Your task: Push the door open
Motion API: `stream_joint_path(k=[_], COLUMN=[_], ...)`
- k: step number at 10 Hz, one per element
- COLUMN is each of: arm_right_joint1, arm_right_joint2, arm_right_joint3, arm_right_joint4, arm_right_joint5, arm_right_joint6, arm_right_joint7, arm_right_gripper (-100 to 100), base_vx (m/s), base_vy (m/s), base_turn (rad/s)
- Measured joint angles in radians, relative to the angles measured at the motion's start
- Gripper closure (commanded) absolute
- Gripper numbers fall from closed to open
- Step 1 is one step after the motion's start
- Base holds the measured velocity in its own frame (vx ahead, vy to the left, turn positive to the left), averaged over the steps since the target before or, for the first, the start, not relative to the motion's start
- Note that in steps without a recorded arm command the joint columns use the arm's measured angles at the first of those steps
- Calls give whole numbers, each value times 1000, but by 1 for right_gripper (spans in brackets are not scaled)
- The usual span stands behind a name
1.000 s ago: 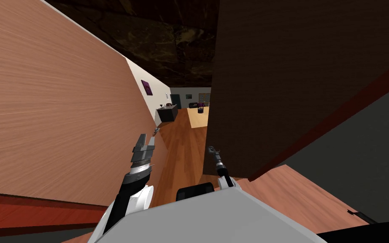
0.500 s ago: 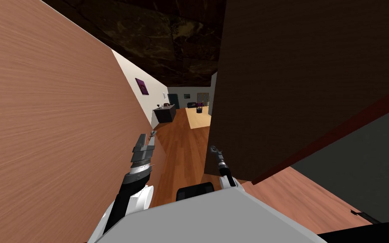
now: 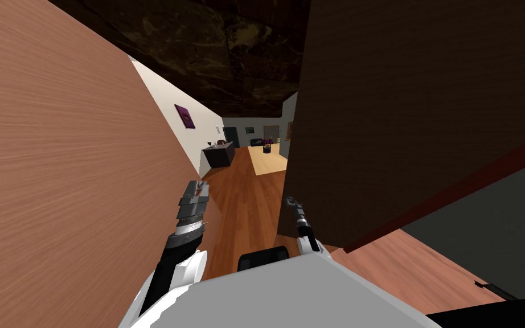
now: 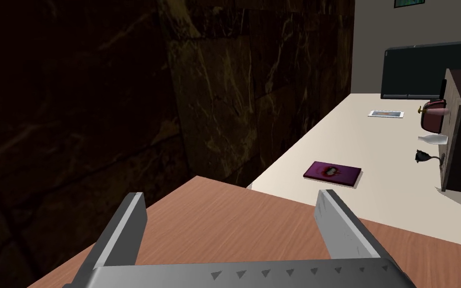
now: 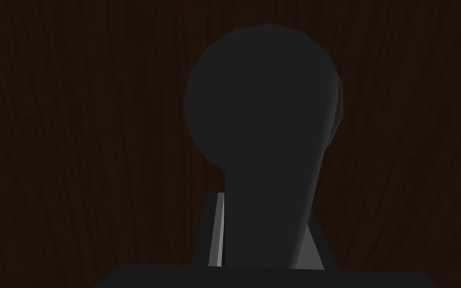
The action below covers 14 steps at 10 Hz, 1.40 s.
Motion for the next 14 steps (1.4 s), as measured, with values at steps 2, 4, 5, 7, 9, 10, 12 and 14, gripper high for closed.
stream_joint_path(k=[2, 4, 5, 7, 9, 10, 12, 14], arm_right_joint1=[-16, -2, -7, -15, -11, -11, 2, -3], arm_right_joint2=[-4, 5, 4, 6, 10, 8, 7, 5], arm_right_joint3=[-27, -52, -65, -89, -110, -114, -128, -149], arm_right_joint4=[24, 1, 12, 26, 22, 20, 11, 27], arm_right_joint5=[-13, -24, -30, -40, -49, -51, -59, -70], arm_right_joint6=[-3, 7, 4, -5, -3, -3, 5, -5], arm_right_joint7=[3, 14, 16, 23, 27, 28, 33, 40], arm_right_gripper=[100, 100, 100, 100, 100, 100, 100, 100], base_vx=[170, 188, 193, 190, 152, 132, 192, 212], base_vy=[72, 61, 68, 45, 34, 24, 27, 6], base_turn=[-84, -71, -73, -74, -50, -39, -56, -44])
